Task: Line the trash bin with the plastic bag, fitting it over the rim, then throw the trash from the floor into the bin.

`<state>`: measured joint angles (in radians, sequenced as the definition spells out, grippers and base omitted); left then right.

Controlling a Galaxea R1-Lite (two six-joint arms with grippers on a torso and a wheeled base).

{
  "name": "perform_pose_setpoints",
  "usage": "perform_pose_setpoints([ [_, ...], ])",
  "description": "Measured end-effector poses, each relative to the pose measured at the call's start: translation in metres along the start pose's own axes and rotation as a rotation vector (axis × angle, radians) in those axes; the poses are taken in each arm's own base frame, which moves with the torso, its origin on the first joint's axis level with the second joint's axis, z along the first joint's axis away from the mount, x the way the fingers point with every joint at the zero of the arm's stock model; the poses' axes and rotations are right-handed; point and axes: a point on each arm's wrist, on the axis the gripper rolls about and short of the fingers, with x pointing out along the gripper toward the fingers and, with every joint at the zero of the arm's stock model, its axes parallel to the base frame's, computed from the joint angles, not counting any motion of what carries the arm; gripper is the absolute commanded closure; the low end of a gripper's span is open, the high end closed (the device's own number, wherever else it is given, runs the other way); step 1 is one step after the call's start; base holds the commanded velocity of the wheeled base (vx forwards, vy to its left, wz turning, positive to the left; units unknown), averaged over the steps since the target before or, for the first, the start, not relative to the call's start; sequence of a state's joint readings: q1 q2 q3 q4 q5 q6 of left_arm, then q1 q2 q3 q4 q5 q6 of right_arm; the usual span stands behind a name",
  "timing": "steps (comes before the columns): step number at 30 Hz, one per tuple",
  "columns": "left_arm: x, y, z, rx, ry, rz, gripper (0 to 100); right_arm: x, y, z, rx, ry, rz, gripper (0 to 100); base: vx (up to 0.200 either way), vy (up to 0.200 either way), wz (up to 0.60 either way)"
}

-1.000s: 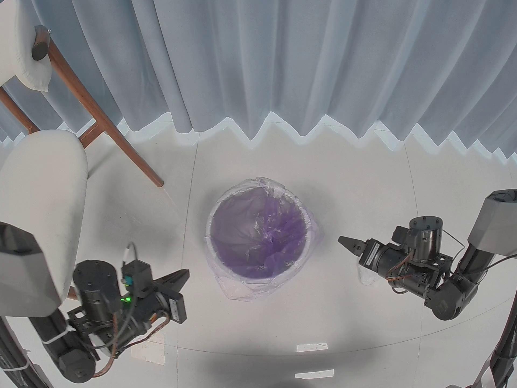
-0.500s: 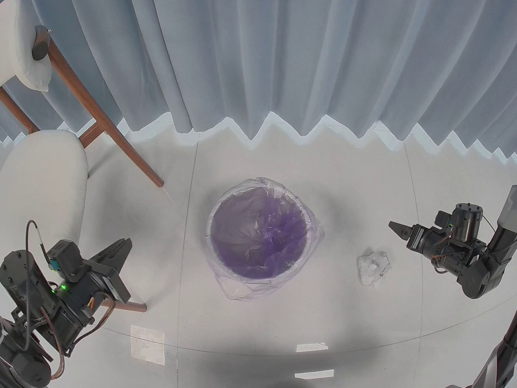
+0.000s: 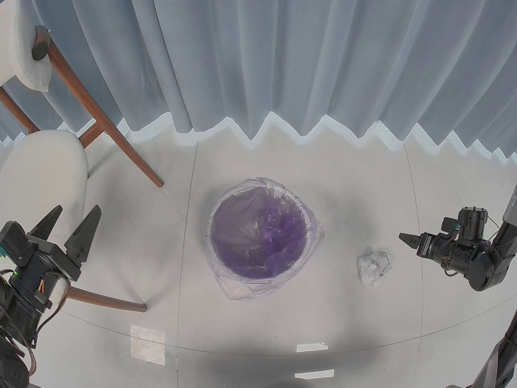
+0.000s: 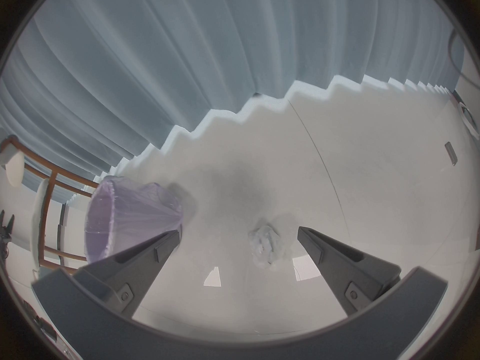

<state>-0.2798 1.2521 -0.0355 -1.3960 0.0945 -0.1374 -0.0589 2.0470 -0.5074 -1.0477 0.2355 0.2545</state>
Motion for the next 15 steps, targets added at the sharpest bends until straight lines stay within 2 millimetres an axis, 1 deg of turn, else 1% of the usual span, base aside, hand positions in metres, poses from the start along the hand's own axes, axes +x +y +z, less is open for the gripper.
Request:
perform_pose_setpoints([
  [4,0.001,0.004,0.01,0.019,-0.041,0.03,0,0.012,-0.008,0.002,0.008,0.03,-0.018,0,0.0,0.0,0.0],
  [6,0.002,0.005,0.015,0.023,-0.062,0.043,0,0.026,-0.013,0.007,0.007,0.027,-0.023,0,0.0,0.0,0.0],
  [7,0.002,0.005,0.015,0.024,-0.064,0.044,0,0.028,-0.014,0.007,0.007,0.028,-0.023,0,0.0,0.0,0.0],
  [9,0.002,0.006,0.018,0.027,-0.077,0.05,0,0.039,-0.018,0.008,0.006,0.039,-0.029,0,0.0,0.0,0.0],
  [15,0.003,0.006,0.024,0.03,-0.104,0.055,0,0.07,-0.029,0.004,0.005,0.124,-0.052,0,0.0,0.0,0.0],
])
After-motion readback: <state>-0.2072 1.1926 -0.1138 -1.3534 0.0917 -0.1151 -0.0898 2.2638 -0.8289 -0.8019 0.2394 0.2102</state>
